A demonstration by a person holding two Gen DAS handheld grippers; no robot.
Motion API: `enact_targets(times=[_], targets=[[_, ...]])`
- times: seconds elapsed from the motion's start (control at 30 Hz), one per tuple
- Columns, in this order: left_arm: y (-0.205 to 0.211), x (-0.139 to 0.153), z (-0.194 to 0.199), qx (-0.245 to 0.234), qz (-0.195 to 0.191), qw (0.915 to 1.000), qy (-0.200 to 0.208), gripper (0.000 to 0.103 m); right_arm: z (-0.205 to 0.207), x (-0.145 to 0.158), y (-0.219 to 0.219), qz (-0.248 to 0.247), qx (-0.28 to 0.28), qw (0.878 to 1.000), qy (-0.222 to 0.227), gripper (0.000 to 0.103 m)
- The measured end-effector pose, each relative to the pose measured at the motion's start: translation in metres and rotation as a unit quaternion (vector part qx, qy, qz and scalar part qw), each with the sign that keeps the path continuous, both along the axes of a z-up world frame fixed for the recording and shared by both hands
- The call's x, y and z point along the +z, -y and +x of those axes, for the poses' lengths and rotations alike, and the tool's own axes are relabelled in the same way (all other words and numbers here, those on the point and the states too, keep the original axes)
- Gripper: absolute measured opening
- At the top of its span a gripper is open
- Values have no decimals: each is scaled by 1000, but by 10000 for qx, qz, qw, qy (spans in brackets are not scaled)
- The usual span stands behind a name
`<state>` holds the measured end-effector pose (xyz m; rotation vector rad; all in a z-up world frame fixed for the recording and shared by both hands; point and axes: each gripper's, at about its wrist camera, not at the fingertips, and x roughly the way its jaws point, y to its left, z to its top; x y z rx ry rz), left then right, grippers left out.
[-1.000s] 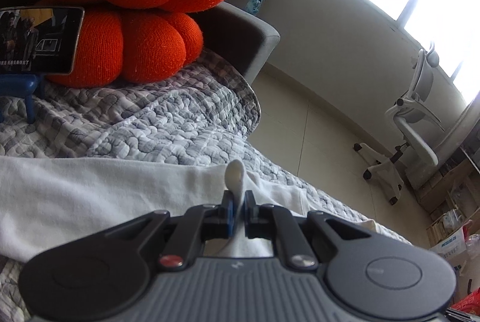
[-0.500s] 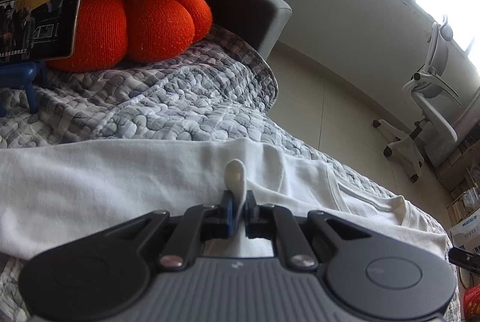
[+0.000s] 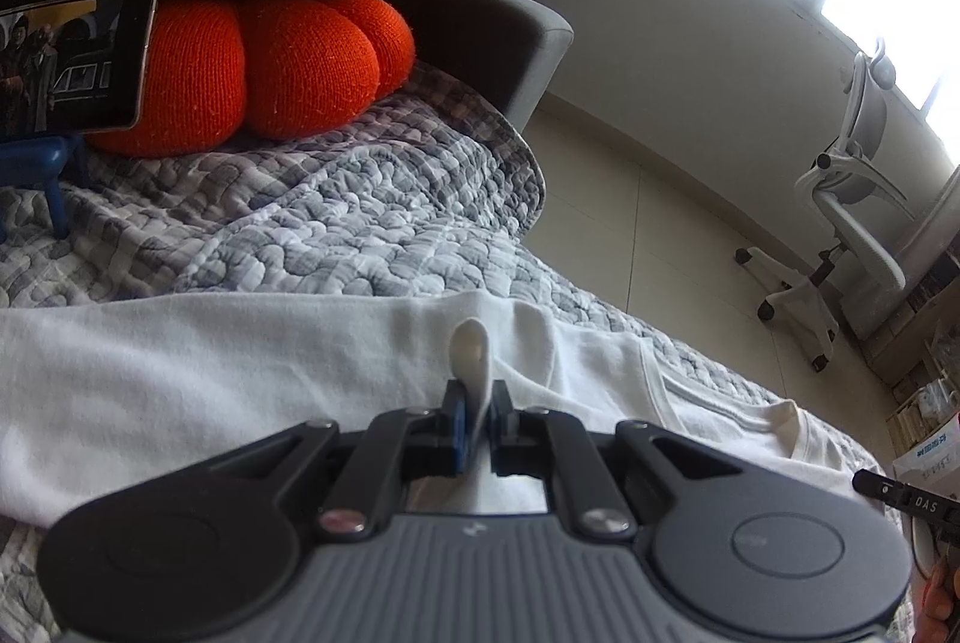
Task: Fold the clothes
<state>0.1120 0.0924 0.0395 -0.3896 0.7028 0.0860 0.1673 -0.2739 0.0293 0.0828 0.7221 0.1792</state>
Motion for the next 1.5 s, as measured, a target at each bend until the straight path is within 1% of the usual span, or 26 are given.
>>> enact_targets(times=[0.03,0.1,0.13,0.17,0.2,0.23,0.37,0.43,0.47,0.5,0.63,0.73,0.8,0.87,0.97,1.03,1.13,1.2,1.27,1.37,1.4,1.43,1.47,1.5], targets=[[1,-2,1,-6,51,10000,-78,8,0,-3,-2,-64,14,10000,46,5],[-1,-3,2,-7,26,9999,-102,8,0,-1,-4,-163,-12,9998,60,6],[-2,-3,1,1,5,9999,-100,10,0,1,-4,-203,-46,9998,48,6],[-3,-2,1,23,1,9999,-99,12,0,4,-4,-233,-93,9997,34,11],[-4,0,0,54,12,9999,-93,14,-2,9,-3,-233,-143,9996,47,20],[-6,1,-1,88,18,9999,-78,15,-5,15,-2,-205,-179,9996,107,22],[-17,9,-7,247,-49,9996,84,15,-24,38,-1,126,-16,9994,316,23],[-25,13,-11,361,-79,9992,151,15,-32,45,-3,291,56,9991,293,29],[-29,13,-12,403,-104,9990,160,15,-35,49,-6,364,114,9989,255,35],[-32,14,-13,444,-116,9988,151,15,-38,52,-9,444,179,9986,203,36],[-48,18,-21,591,-130,9980,163,15,-44,62,-27,815,504,9954,-55,36],[-65,21,-29,737,-156,9970,187,15,-46,71,-50,1017,828,9912,-200,36],[-79,22,-35,860,-196,9959,174,15,-47,78,-68,1117,1061,9877,-272,36],[-95,21,-41,1004,-250,9945,136,15,-48,81,-90,1110,1296,9848,-329,36],[-121,18,-51,1228,-296,9920,86,15,-49,75,-126,967,1587,9817,-412,36],[-137,17,-58,1376,-301,9900,75,15,-52,66,-152,892,1782,9789,-450,36],[-165,16,-72,1687,-375,9849,60,15,-56,51,-187,879,2043,9737,-499,36],[-182,13,-82,1887,-436,9811,12,15,-60,41,-212,811,2187,9713,-468,36],[-198,11,-92,2082,-458,9770,-40,15,-65,35,-234,684,2328,9696,-315,36],[-221,7,-108,2359,-426,9707,-139,15,-64,26,-264,339,2417,9695,-217,36],[-229,6,-113,2473,-461,9676,-199,15,-63,21,-273,239,2390,9703,-277,34],[-237,4,-120,2611,-532,9635,-246,14,-61,12,-279,154,2322,9717,-399,33],[-244,3,-125,2720,-625,9599,-262,14,-61,5,-285,61,2256,9735,-383,34],[-248,3,-130,2791,-702,9573,-264,14,-65,2,-289,-54,2227,9745,-252,34]])
